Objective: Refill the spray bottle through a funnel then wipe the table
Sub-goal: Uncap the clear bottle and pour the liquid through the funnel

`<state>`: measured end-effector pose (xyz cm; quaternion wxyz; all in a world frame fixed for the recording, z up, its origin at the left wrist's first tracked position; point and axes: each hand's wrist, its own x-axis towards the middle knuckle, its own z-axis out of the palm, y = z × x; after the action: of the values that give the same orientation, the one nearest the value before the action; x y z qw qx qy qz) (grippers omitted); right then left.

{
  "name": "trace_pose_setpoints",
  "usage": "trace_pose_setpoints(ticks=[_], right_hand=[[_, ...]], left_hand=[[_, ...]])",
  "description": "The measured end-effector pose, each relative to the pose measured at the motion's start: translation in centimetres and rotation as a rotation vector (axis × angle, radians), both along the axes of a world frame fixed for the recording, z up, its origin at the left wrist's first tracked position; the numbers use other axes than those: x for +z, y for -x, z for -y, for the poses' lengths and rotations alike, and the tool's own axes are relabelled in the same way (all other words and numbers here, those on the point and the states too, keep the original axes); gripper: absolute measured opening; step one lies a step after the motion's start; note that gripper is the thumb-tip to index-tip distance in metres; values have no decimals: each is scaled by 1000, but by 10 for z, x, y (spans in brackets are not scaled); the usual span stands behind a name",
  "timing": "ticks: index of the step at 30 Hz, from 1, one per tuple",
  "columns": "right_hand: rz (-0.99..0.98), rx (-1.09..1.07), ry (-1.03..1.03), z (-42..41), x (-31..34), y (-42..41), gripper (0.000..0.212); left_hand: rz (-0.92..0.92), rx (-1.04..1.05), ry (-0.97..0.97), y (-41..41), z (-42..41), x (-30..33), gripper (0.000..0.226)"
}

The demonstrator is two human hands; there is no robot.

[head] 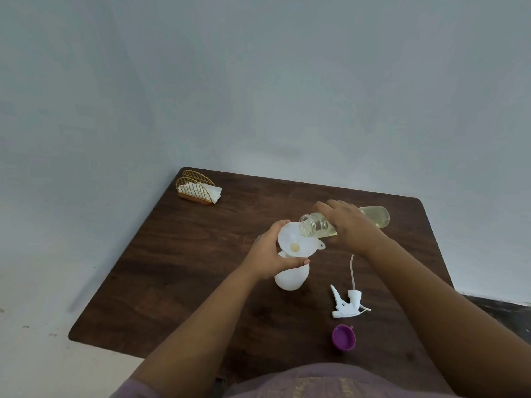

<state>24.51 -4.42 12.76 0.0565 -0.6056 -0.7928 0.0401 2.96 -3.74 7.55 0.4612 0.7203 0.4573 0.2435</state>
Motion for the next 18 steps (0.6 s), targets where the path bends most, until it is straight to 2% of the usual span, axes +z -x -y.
trace_pose_setpoints(ticks=[18], right_hand=[[-2,10,-7,-4,-3,-1,56]], left_hand=[[9,-5,2,0,0,2,81]])
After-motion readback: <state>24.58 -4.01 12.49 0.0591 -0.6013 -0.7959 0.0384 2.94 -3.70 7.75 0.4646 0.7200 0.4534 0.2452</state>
